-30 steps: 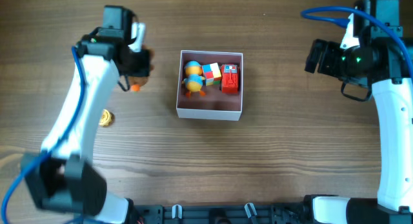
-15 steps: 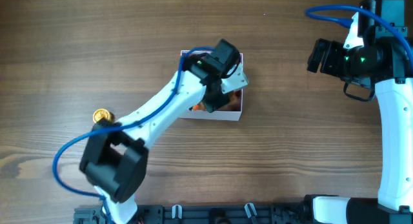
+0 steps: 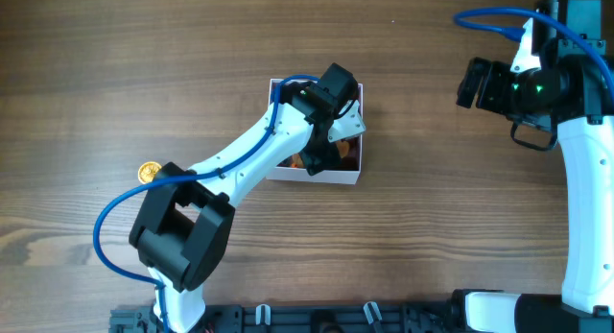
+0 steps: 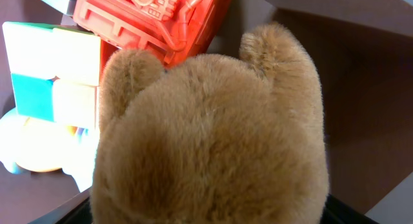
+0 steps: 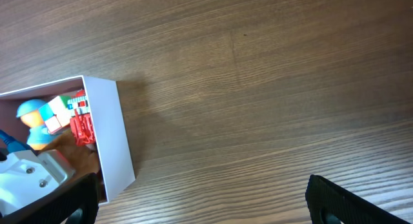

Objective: Pack container
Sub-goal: 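Carry the bear into the box and open the left gripper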

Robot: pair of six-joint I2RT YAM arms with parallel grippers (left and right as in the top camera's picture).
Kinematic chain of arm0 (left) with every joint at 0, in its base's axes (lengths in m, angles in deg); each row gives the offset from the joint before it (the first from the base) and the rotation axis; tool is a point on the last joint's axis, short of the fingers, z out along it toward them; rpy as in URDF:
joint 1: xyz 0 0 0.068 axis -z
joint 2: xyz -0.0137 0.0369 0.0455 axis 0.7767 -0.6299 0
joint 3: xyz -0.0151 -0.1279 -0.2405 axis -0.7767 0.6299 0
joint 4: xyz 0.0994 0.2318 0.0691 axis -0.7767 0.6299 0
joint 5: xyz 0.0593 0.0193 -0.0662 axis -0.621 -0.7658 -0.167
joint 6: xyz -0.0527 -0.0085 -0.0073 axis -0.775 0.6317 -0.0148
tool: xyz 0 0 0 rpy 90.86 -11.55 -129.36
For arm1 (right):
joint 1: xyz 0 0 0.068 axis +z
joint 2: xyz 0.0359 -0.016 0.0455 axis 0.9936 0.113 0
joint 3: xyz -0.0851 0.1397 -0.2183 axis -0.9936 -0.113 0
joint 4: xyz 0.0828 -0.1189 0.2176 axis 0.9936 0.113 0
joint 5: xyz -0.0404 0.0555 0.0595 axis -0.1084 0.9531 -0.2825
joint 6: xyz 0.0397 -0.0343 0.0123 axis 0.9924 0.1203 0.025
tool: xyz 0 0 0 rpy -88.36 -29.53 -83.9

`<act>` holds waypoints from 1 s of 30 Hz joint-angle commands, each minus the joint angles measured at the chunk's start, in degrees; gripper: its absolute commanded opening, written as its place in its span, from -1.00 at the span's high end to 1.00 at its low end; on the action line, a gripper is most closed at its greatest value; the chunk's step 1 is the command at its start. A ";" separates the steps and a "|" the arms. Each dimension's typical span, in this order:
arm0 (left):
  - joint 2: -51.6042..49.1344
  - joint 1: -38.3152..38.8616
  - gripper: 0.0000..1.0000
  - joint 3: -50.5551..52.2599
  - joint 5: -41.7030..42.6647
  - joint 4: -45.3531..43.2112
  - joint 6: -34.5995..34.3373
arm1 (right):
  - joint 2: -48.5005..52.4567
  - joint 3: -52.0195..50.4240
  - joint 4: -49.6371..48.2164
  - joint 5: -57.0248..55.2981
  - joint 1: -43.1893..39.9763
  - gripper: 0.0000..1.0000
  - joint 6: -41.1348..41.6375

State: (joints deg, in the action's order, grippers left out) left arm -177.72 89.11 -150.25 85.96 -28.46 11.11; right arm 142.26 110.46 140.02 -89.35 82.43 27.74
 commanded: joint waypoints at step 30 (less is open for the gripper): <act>4.26 0.20 0.92 -0.26 3.82 -2.40 -10.47 | 0.33 -0.90 -0.24 0.70 -0.13 -1.00 -1.57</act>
State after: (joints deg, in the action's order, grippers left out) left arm -171.19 89.11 -150.25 87.58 -30.51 2.17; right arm 142.26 110.00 139.85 -89.35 82.43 26.69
